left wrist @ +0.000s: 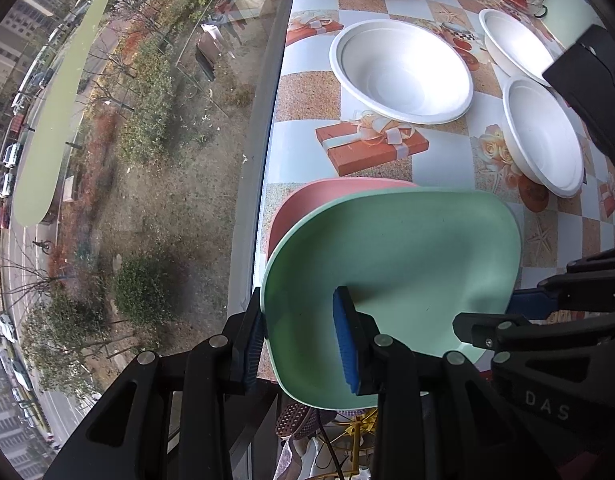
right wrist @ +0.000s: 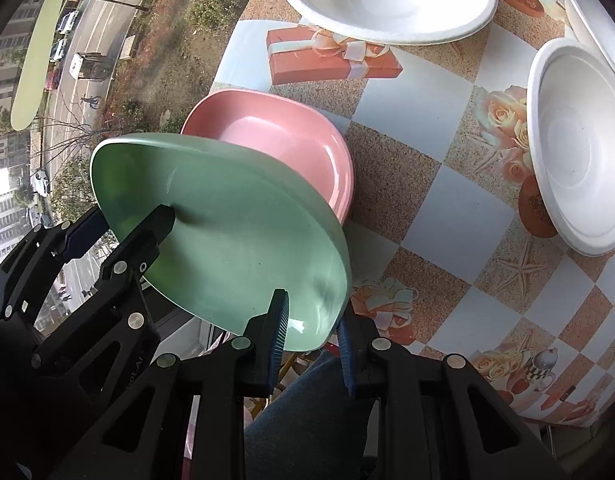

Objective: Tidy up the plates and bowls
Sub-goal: 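Lower the green plate onto the pink plate and open both grippers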

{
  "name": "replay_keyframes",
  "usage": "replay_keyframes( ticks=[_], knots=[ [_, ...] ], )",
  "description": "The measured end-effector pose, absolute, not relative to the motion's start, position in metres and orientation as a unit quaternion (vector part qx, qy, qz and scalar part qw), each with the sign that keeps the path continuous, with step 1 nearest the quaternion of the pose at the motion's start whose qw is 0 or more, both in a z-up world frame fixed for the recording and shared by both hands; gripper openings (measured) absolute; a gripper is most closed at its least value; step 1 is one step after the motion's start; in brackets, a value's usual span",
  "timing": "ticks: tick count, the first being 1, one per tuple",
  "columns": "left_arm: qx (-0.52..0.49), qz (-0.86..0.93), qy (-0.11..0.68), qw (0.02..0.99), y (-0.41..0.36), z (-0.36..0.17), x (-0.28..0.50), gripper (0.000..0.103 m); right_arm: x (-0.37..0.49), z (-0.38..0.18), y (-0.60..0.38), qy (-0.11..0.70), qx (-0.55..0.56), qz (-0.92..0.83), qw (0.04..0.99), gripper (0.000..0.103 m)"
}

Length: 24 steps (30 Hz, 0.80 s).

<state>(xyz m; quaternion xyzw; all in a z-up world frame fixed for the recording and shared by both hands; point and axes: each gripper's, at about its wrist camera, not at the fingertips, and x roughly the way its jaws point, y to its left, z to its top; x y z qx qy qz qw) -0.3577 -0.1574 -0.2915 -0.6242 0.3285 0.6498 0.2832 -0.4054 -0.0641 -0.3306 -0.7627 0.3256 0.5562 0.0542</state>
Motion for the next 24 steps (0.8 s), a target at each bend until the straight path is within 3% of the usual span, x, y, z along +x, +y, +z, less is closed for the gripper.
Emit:
replay_keyframes(
  ticks=[11, 17, 21, 22, 24],
  knots=[
    [-0.622, 0.656, 0.321, 0.282, -0.15, -0.31, -0.383, 0.036, -0.41, -0.341, -0.057, 0.342, -0.759, 0.55, 0.066, 0.027],
    [-0.607, 0.672, 0.303, 0.296, -0.16, -0.315, -0.39, 0.05, -0.408, -0.339, -0.052, 0.344, -0.754, 0.556, 0.061, 0.027],
    [-0.605, 0.678, 0.289, 0.301, -0.172, -0.318, -0.396, 0.064, -0.4, -0.329, -0.04, 0.332, -0.752, 0.565, 0.068, 0.027],
    [-0.602, 0.683, 0.283, 0.302, -0.178, -0.321, -0.401, 0.065, -0.397, -0.326, -0.035, 0.332, -0.75, 0.568, 0.071, 0.029],
    [-0.595, 0.694, 0.269, 0.304, -0.188, -0.321, -0.407, 0.07, -0.394, -0.32, -0.028, 0.325, -0.748, 0.572, 0.087, 0.046]
  ],
)
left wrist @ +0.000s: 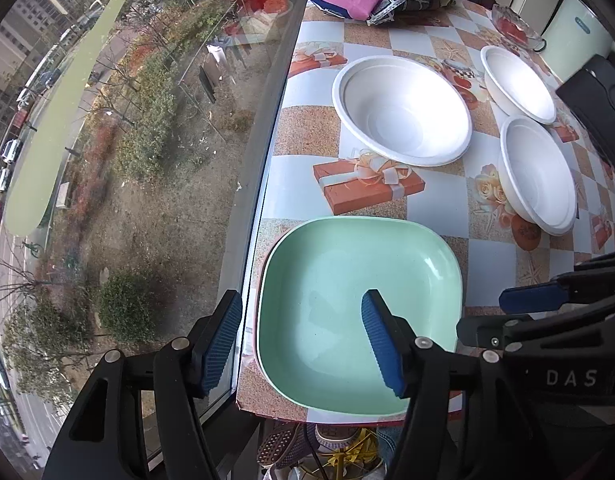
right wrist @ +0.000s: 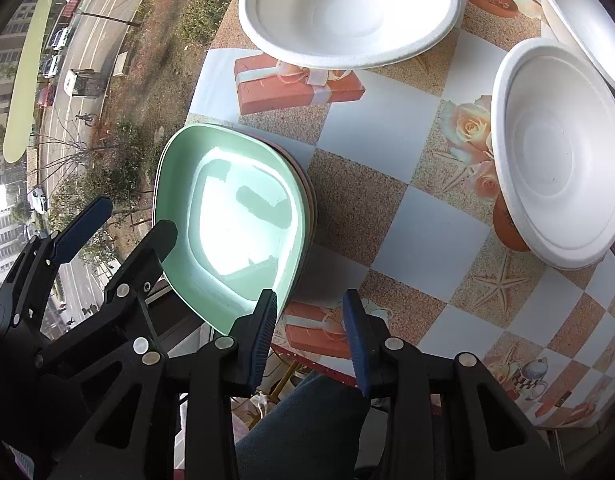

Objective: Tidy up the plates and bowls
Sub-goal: 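Lower the green plate onto the pink plate and open both grippers, then move both grippers to the rim of a white paper bowl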

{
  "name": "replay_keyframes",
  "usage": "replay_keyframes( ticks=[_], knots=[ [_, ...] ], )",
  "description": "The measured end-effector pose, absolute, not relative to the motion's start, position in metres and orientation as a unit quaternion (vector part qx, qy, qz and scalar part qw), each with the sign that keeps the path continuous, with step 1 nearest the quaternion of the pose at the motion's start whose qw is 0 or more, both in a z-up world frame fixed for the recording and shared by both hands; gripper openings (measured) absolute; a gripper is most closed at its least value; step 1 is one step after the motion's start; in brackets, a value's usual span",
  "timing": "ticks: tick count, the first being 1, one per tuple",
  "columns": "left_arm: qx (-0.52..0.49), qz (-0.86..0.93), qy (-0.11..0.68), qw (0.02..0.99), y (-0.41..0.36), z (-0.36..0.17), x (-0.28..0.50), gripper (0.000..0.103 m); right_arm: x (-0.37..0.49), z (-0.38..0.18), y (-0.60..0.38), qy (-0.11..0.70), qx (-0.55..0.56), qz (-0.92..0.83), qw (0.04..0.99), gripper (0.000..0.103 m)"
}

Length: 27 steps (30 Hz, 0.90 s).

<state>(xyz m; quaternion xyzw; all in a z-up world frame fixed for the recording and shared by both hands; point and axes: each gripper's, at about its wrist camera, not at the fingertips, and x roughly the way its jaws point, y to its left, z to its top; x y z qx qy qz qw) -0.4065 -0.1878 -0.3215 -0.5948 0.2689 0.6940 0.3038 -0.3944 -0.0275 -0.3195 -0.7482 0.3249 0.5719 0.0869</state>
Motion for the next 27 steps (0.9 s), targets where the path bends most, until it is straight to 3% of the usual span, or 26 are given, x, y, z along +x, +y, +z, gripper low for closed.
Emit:
replay_keyframes(
  ticks=[1, 2, 4, 5, 7, 8, 17, 27],
  knots=[
    [-0.593, 0.699, 0.257, 0.306, -0.19, -0.32, -0.41, 0.074, -0.392, -0.315, -0.023, 0.322, -0.744, 0.578, 0.095, 0.057],
    [-0.592, 0.703, 0.246, 0.308, -0.197, -0.322, -0.415, 0.082, -0.39, -0.311, -0.017, 0.325, -0.738, 0.584, 0.099, 0.058],
    [-0.591, 0.707, 0.231, 0.313, -0.197, -0.32, -0.421, 0.085, -0.386, -0.303, -0.006, 0.335, -0.728, 0.59, 0.103, 0.062],
    [-0.592, 0.707, 0.227, 0.315, -0.201, -0.323, -0.424, 0.088, -0.383, -0.298, 0.0, 0.341, -0.722, 0.593, 0.107, 0.075],
    [-0.605, 0.697, 0.215, 0.319, -0.197, -0.325, -0.428, 0.097, -0.379, -0.289, 0.012, 0.35, -0.709, 0.601, 0.117, 0.088],
    [-0.612, 0.692, 0.208, 0.322, -0.195, -0.326, -0.429, 0.103, -0.376, -0.285, 0.018, 0.355, -0.704, 0.604, 0.121, 0.088],
    [-0.638, 0.64, 0.169, 0.394, -0.135, -0.328, -0.414, 0.103, -0.349, -0.259, 0.071, 0.359, -0.678, 0.614, 0.187, 0.088],
    [-0.702, 0.581, 0.145, 0.385, -0.087, -0.354, -0.402, 0.103, -0.308, -0.259, 0.133, 0.367, -0.672, 0.593, 0.249, 0.088]
  ],
)
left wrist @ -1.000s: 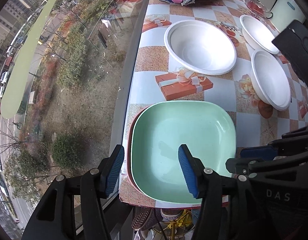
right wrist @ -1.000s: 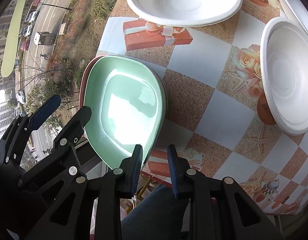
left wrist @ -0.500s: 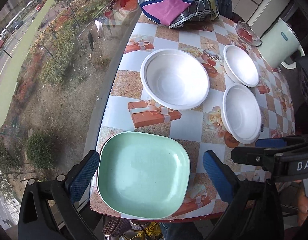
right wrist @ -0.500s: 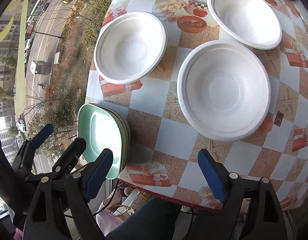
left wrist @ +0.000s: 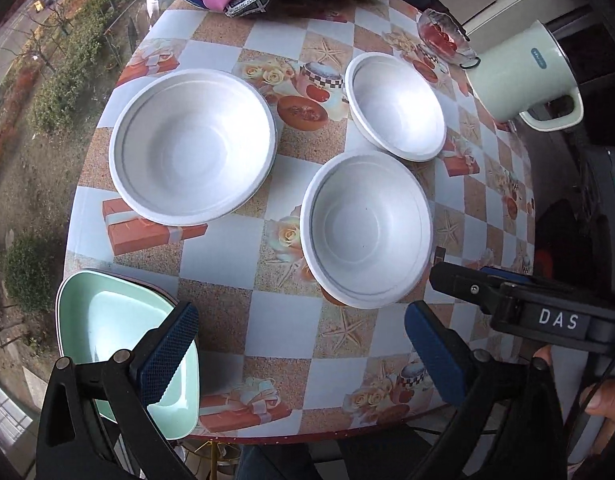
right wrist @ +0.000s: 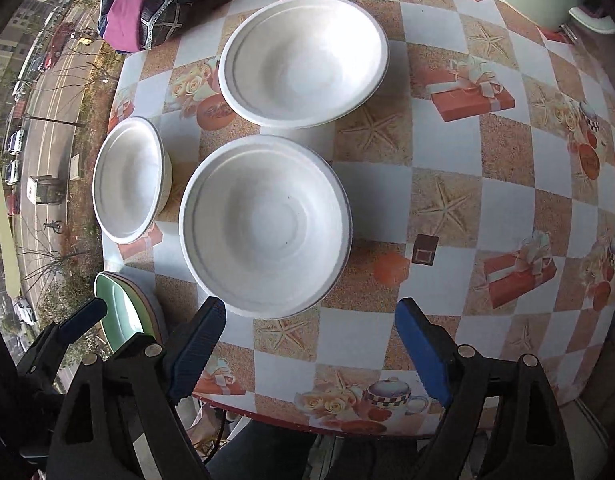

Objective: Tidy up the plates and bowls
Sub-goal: 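Move both grippers to the rim of a white paper bowl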

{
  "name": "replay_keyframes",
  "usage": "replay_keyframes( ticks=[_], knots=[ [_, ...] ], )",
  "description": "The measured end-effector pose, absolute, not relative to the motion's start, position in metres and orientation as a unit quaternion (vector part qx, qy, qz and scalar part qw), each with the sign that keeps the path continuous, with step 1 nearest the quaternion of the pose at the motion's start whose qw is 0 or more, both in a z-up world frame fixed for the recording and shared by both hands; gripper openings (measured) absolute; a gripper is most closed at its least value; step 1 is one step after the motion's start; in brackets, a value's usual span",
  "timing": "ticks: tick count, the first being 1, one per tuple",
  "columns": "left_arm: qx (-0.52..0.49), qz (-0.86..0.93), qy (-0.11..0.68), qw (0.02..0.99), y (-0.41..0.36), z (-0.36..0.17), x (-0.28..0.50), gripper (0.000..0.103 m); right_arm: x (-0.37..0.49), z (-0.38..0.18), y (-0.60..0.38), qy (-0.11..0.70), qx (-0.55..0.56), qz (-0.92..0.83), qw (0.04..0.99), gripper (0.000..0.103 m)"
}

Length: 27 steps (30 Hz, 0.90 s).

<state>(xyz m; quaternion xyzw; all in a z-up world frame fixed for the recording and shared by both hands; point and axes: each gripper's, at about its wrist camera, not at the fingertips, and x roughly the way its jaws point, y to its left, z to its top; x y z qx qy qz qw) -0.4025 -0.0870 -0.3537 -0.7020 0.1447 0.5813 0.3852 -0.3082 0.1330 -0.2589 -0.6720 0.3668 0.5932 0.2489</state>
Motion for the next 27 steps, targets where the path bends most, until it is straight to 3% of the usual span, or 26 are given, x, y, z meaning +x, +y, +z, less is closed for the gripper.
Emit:
replay_keyframes(
  ticks=[23, 27],
  knots=[
    [-0.757, 0.591, 0.127, 0.247, -0.049, -0.412, -0.402, 0.103, -0.31, -0.316, 0.177, 0.319, -0.703, 0.584, 0.251, 0.088],
    [-0.766, 0.585, 0.13, 0.234, -0.046, -0.424, -0.405, 0.091, -0.319, -0.331, 0.181, 0.317, -0.708, 0.585, 0.239, 0.088]
  ],
)
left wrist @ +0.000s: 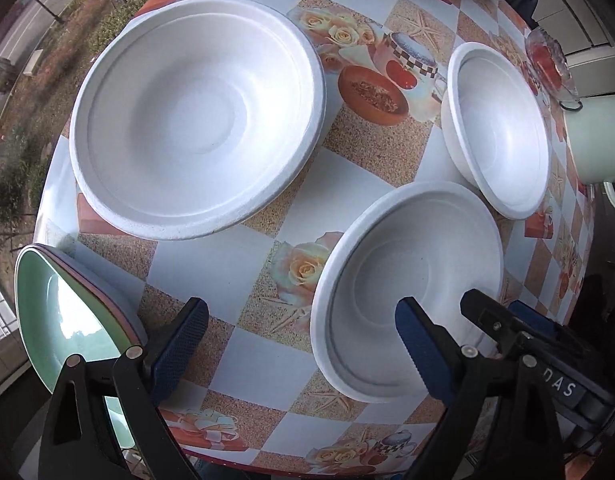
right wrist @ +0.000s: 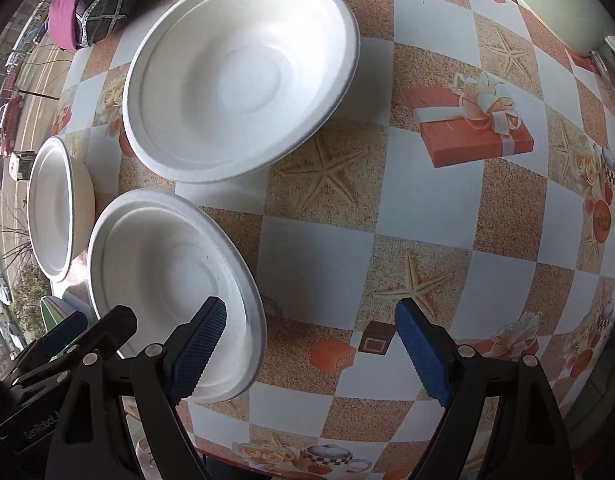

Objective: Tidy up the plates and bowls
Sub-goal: 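Move both grippers to the rim of a white paper bowl, then close both grippers on the white bowl rim and lift it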

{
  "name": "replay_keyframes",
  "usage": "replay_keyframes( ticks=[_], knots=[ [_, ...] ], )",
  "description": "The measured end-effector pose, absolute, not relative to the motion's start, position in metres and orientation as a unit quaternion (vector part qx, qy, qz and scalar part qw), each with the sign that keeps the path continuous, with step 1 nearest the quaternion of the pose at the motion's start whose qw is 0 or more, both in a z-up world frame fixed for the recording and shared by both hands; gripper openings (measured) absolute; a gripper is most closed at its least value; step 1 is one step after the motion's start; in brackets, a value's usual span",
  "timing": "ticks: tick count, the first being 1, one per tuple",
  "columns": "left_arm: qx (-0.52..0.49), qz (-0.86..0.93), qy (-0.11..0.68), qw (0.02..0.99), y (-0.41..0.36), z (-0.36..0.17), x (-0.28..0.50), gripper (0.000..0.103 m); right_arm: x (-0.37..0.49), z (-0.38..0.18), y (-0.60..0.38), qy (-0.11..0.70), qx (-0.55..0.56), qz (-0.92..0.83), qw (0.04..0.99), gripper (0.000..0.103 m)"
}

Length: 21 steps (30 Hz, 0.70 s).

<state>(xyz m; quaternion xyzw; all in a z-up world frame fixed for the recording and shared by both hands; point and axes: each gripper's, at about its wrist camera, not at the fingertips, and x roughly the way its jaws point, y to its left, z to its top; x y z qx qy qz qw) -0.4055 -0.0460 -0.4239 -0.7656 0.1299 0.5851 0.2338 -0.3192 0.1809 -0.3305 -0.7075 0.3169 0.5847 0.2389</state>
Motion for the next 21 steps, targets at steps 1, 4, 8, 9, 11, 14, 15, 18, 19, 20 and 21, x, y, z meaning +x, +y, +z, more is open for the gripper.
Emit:
replay_keyframes(
  ticks=[1, 4, 8, 9, 11, 14, 15, 18, 19, 20, 21],
  knots=[
    [-0.768, 0.583, 0.133, 0.23, -0.045, -0.427, -0.406, 0.089, -0.321, -0.334, 0.181, 0.315, -0.709, 0.586, 0.235, 0.088],
    [-0.774, 0.577, 0.15, 0.214, -0.043, -0.437, -0.405, 0.072, -0.328, -0.344, 0.179, 0.302, -0.715, 0.589, 0.226, 0.087],
    [-0.78, 0.568, 0.149, 0.216, -0.043, -0.444, -0.405, 0.054, -0.333, -0.354, 0.17, 0.289, -0.723, 0.592, 0.207, 0.059],
    [-0.776, 0.569, 0.155, 0.225, -0.04, -0.442, -0.406, 0.05, -0.334, -0.354, 0.167, 0.283, -0.723, 0.596, 0.205, 0.058],
    [-0.766, 0.569, 0.179, 0.241, -0.032, -0.439, -0.404, 0.046, -0.339, -0.354, 0.158, 0.272, -0.723, 0.605, 0.193, 0.04],
    [-0.751, 0.568, 0.206, 0.266, -0.02, -0.435, -0.399, 0.038, -0.342, -0.355, 0.153, 0.272, -0.723, 0.61, 0.178, 0.022],
    [-0.745, 0.567, 0.217, 0.276, -0.016, -0.433, -0.397, 0.037, -0.344, -0.357, 0.151, 0.277, -0.722, 0.609, 0.175, 0.02],
    [-0.716, 0.57, 0.264, 0.304, -0.003, -0.427, -0.385, 0.037, -0.341, -0.359, 0.149, 0.285, -0.72, 0.608, 0.174, 0.02],
    [-0.712, 0.569, 0.27, 0.311, -0.003, -0.426, -0.382, 0.037, -0.339, -0.359, 0.15, 0.285, -0.72, 0.608, 0.176, 0.02],
    [-0.711, 0.567, 0.271, 0.316, -0.003, -0.425, -0.381, 0.037, -0.331, -0.356, 0.157, 0.287, -0.719, 0.608, 0.177, 0.02],
    [-0.71, 0.564, 0.273, 0.322, -0.003, -0.424, -0.378, 0.037, -0.329, -0.356, 0.157, 0.291, -0.719, 0.606, 0.177, 0.02]
  ],
)
